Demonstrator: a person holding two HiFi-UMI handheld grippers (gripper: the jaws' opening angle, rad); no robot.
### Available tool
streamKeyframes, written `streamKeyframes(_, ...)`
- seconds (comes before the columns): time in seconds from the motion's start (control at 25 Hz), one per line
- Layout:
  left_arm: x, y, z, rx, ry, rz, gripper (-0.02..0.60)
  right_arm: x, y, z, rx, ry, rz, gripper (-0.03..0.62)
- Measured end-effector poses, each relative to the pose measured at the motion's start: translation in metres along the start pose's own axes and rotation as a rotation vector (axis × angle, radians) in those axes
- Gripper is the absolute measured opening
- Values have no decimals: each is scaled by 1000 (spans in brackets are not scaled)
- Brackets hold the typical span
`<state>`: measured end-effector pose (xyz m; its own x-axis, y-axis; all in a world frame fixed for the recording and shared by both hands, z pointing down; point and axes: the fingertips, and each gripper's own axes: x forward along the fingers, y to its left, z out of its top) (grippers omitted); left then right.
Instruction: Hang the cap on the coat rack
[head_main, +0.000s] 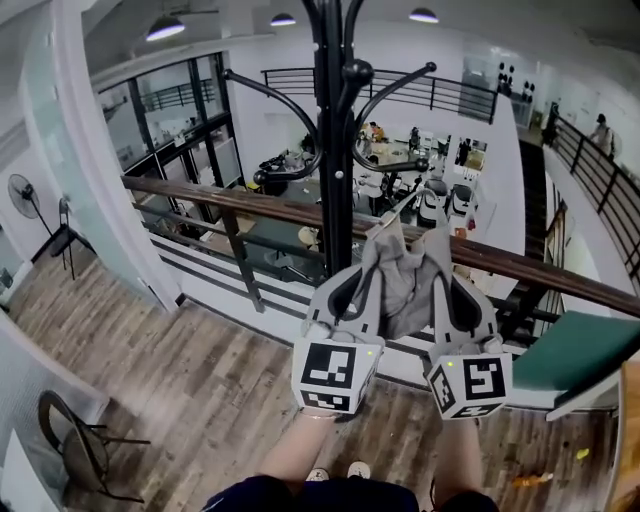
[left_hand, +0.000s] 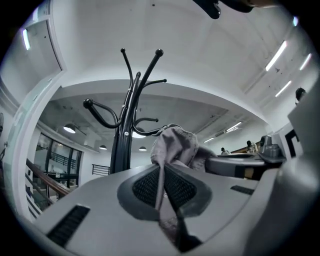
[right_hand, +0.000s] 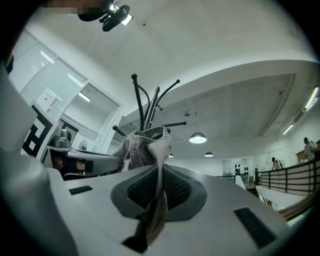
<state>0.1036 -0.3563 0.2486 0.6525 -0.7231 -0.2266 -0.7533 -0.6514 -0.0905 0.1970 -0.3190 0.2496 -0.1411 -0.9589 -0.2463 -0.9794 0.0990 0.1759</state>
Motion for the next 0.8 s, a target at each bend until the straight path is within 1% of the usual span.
streamKeyframes(0.24, 19, 5, 26, 29, -63, 12, 25, 21, -15, 24, -27, -58, 12, 34)
streamKeyframes(0.4, 33, 8, 35, 39, -80, 20, 25, 36, -26, 29, -11, -68, 22, 34)
streamKeyframes(0.68, 52, 16, 25, 34, -58, 42, 25, 61, -35, 14, 10, -30, 46, 34)
streamKeyframes(0.8, 56, 24, 17, 26, -43, 57, 25, 71, -32, 6, 9, -10, 68, 34)
